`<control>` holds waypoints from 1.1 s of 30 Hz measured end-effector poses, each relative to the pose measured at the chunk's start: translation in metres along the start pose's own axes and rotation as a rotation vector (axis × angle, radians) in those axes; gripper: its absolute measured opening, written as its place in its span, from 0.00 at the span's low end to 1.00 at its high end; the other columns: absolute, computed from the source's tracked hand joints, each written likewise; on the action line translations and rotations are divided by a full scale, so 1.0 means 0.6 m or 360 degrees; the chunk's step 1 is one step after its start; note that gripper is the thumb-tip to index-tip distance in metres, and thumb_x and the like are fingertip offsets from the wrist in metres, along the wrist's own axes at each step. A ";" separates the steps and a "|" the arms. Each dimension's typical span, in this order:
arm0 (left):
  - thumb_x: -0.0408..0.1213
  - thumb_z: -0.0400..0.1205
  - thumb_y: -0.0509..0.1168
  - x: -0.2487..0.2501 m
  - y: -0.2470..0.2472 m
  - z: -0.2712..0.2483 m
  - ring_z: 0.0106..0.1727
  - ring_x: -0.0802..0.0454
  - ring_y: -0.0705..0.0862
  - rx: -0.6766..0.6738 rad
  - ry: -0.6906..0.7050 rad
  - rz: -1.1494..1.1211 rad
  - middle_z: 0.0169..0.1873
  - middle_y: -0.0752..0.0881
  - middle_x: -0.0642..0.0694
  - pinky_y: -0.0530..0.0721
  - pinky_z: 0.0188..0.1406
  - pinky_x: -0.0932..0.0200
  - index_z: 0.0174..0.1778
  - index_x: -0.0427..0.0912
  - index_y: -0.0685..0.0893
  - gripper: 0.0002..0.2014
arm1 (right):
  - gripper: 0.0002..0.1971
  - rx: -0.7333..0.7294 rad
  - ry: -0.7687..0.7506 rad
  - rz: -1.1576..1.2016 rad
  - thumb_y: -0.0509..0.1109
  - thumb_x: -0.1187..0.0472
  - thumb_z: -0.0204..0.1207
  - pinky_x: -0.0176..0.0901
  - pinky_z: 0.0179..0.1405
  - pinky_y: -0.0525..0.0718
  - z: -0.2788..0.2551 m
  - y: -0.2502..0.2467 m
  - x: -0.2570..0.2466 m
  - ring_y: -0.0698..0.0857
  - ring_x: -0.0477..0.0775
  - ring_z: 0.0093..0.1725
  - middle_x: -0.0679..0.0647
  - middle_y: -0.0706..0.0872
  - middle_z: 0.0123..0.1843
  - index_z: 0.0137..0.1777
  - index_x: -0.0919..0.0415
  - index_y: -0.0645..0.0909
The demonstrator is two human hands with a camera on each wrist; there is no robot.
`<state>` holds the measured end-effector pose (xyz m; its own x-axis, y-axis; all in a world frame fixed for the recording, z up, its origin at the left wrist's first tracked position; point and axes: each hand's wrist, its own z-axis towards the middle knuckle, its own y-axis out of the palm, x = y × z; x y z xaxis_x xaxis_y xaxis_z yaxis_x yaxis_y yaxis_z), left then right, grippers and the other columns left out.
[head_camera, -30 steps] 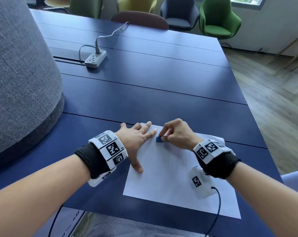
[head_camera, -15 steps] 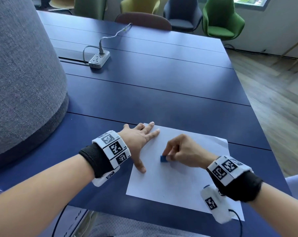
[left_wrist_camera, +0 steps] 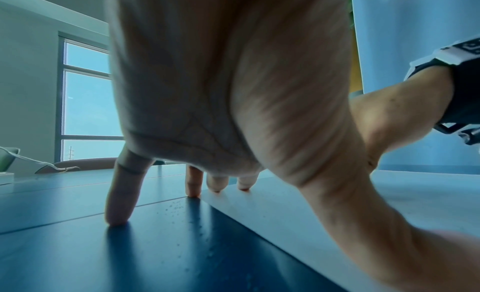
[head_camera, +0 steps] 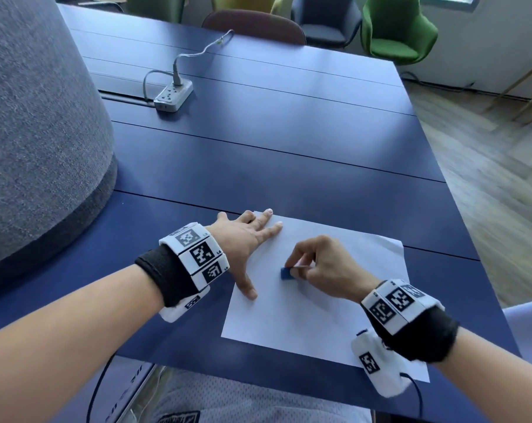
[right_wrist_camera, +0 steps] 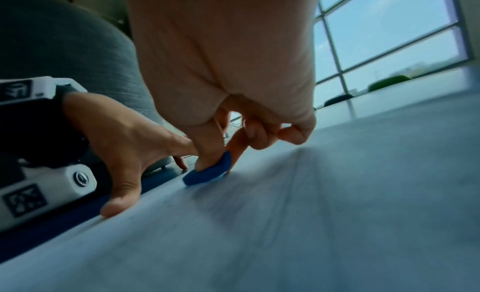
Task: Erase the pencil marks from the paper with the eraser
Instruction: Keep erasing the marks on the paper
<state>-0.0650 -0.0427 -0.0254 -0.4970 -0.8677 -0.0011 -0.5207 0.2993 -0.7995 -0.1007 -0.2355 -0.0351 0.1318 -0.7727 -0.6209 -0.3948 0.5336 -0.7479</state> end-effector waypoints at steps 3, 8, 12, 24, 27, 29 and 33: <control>0.66 0.61 0.79 0.000 0.001 0.000 0.85 0.45 0.37 0.0006 0.0007 -0.0010 0.83 0.30 0.51 0.55 0.74 0.29 0.84 0.56 0.31 0.70 | 0.08 0.0004 0.0007 0.0086 0.75 0.67 0.69 0.25 0.29 0.75 -0.017 0.007 0.003 0.78 0.40 0.28 0.49 0.86 0.31 0.39 0.52 0.89; 0.64 0.62 0.79 0.001 0.003 0.002 0.85 0.45 0.37 0.0003 -0.0008 -0.0017 0.84 0.30 0.50 0.55 0.74 0.27 0.84 0.55 0.31 0.70 | 0.07 -0.0284 0.0003 -0.0028 0.75 0.65 0.68 0.26 0.30 0.74 -0.028 0.004 -0.009 0.81 0.41 0.32 0.46 0.85 0.31 0.39 0.51 0.90; 0.65 0.61 0.79 0.001 0.003 0.002 0.85 0.47 0.38 0.0022 -0.0012 -0.0021 0.84 0.30 0.50 0.55 0.74 0.28 0.84 0.56 0.31 0.70 | 0.06 0.0026 0.0002 0.0001 0.75 0.63 0.69 0.38 0.37 0.79 0.025 0.005 -0.022 0.79 0.41 0.31 0.44 0.84 0.30 0.38 0.50 0.89; 0.65 0.61 0.79 0.000 0.002 0.002 0.85 0.47 0.37 0.0013 -0.0009 -0.0013 0.84 0.30 0.51 0.54 0.75 0.27 0.84 0.55 0.31 0.70 | 0.08 -0.0170 0.0022 0.0005 0.73 0.67 0.69 0.29 0.30 0.74 -0.019 0.001 -0.016 0.78 0.41 0.29 0.48 0.85 0.31 0.39 0.53 0.89; 0.64 0.62 0.79 0.000 0.003 0.001 0.85 0.46 0.37 0.0014 -0.0007 -0.0020 0.84 0.30 0.51 0.53 0.75 0.26 0.84 0.55 0.31 0.70 | 0.07 -0.0425 0.0039 -0.0030 0.74 0.66 0.69 0.31 0.31 0.76 -0.042 0.004 -0.017 0.81 0.45 0.32 0.48 0.85 0.33 0.39 0.52 0.89; 0.65 0.61 0.79 -0.001 0.003 0.003 0.85 0.46 0.36 0.0012 -0.0004 -0.0013 0.83 0.30 0.51 0.53 0.75 0.27 0.84 0.56 0.31 0.70 | 0.07 -0.0161 0.0068 0.0018 0.74 0.66 0.69 0.27 0.29 0.75 -0.042 0.004 -0.010 0.81 0.45 0.32 0.49 0.86 0.33 0.39 0.51 0.89; 0.65 0.61 0.79 0.000 0.004 0.002 0.85 0.46 0.37 0.0021 -0.0012 -0.0021 0.84 0.30 0.51 0.55 0.74 0.28 0.84 0.56 0.31 0.70 | 0.07 -0.0249 0.0067 0.0052 0.74 0.66 0.69 0.26 0.27 0.72 -0.074 0.013 -0.008 0.76 0.41 0.28 0.45 0.80 0.29 0.37 0.51 0.88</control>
<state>-0.0654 -0.0423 -0.0280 -0.4852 -0.8744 0.0049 -0.5177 0.2828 -0.8075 -0.1446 -0.2429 -0.0272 0.0800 -0.7713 -0.6314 -0.5355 0.5010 -0.6799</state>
